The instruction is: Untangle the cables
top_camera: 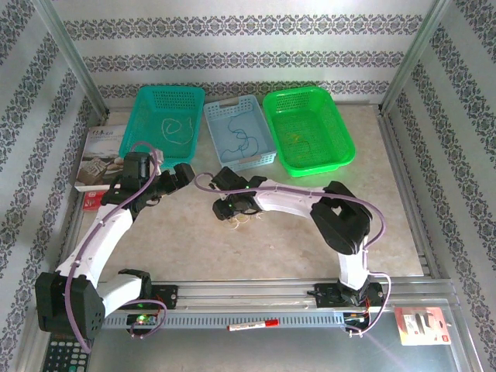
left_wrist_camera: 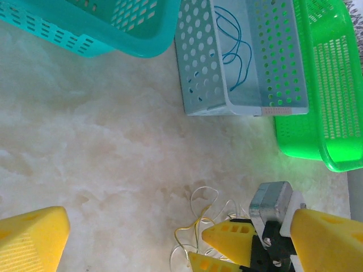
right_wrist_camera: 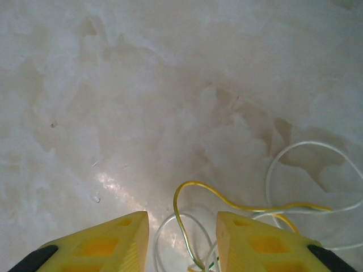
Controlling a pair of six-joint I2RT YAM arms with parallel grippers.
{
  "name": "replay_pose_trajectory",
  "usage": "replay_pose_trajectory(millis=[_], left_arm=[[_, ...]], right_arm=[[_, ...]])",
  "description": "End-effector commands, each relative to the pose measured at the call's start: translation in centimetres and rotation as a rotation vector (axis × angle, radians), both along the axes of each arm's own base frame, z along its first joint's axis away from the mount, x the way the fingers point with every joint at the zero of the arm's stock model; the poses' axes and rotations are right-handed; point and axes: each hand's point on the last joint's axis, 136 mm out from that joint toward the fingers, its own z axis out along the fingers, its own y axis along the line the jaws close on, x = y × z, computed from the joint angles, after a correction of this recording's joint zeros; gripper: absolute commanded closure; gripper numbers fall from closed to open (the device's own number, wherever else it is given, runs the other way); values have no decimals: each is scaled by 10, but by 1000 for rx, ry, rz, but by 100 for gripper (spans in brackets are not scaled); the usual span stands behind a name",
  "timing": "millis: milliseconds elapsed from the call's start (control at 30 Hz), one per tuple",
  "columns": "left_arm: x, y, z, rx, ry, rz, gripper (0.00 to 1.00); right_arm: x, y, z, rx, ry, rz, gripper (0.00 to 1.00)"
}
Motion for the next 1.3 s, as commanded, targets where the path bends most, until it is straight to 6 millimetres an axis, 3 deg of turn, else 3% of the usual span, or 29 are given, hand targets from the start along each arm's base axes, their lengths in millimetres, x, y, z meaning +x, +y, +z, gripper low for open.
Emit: replay_pose_trajectory(millis=[0, 267, 500, 767, 800, 933, 1267], left_arm=[[6, 5, 8, -11, -44, 40, 0], [8, 5, 9, -24, -46, 48, 0], [8, 5, 13, -21, -51, 45, 0], [6, 5, 13, -21, -51, 48, 0], [7, 5, 14, -21, -53, 48, 0], [6, 5, 16, -23, -57, 47, 0], [9, -8, 23, -87, -75, -7, 0]], right_arm=[[3, 2, -4, -64, -29, 33, 63], [4, 10, -17, -84, -10, 52, 64], [0, 6, -35, -122, 12, 56, 66], [0, 11, -24, -84, 8, 63, 99], [0, 12, -21, -73, 8, 67, 100], [0, 15, 7, -10, -13, 63, 100], [6, 16, 131, 393, -97, 20, 100]])
